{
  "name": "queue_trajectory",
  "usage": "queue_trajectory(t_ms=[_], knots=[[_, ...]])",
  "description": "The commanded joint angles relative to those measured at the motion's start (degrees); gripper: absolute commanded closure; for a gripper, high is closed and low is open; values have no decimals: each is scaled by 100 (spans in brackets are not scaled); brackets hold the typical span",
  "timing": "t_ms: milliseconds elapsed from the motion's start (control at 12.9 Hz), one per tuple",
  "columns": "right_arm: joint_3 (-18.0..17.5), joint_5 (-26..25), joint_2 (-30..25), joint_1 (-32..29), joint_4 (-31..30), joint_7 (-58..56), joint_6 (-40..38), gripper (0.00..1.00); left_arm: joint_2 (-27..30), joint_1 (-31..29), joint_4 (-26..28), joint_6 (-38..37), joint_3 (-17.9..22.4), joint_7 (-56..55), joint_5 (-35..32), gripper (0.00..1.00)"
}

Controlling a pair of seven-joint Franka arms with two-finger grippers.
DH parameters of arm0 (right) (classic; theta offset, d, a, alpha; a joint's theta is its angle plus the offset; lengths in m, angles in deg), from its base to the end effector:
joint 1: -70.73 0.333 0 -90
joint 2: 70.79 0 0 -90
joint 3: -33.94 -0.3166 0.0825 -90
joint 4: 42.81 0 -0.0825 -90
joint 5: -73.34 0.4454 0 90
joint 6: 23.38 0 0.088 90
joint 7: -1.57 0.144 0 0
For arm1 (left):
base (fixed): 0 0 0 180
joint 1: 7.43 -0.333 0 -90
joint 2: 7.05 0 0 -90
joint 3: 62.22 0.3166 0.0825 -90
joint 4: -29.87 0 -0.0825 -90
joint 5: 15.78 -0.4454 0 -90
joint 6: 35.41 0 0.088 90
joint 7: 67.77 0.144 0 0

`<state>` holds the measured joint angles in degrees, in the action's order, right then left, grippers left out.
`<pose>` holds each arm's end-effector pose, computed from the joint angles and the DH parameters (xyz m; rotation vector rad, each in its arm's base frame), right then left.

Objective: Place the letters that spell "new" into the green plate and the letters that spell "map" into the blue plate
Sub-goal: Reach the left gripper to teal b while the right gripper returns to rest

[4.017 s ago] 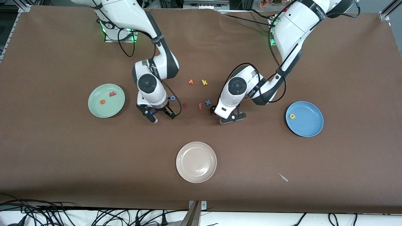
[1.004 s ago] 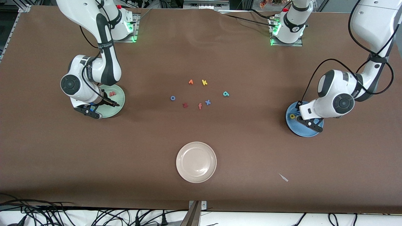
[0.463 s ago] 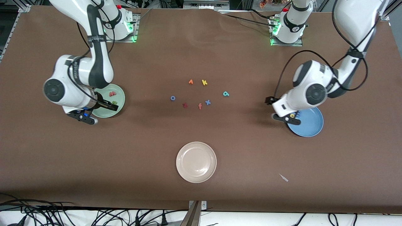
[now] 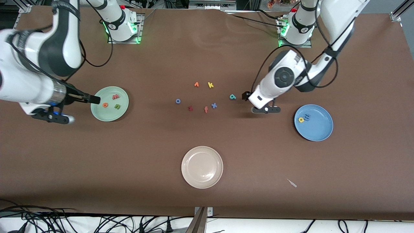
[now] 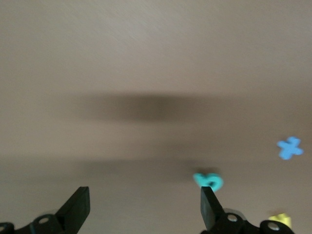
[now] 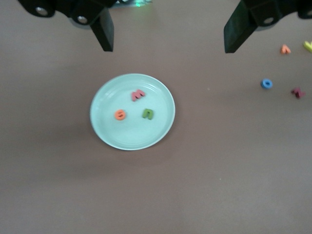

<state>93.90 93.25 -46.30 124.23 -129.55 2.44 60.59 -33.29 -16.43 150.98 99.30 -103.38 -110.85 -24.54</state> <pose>0.6567 0.0537 0.4489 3.0973 -0.2266 -0.4096 0.5016 -0.3331 0.1571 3.0259 0.1718 -0.2950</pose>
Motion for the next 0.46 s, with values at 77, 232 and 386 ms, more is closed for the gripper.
queue_trajectory(t_ms=[77,232,386], knots=[[59,-250,-163,-67,621,-237,-434,0,-347,459,-26,554,56,-1410,-2,0],[-246,-312,-356,-495,858,-272,-443,0,-531,653,-26,942,91,-2350,-308,0],[-1123,-409,-741,-1303,957,-360,-540,0,-689,855,-44,952,179,-3736,-1307,0]])
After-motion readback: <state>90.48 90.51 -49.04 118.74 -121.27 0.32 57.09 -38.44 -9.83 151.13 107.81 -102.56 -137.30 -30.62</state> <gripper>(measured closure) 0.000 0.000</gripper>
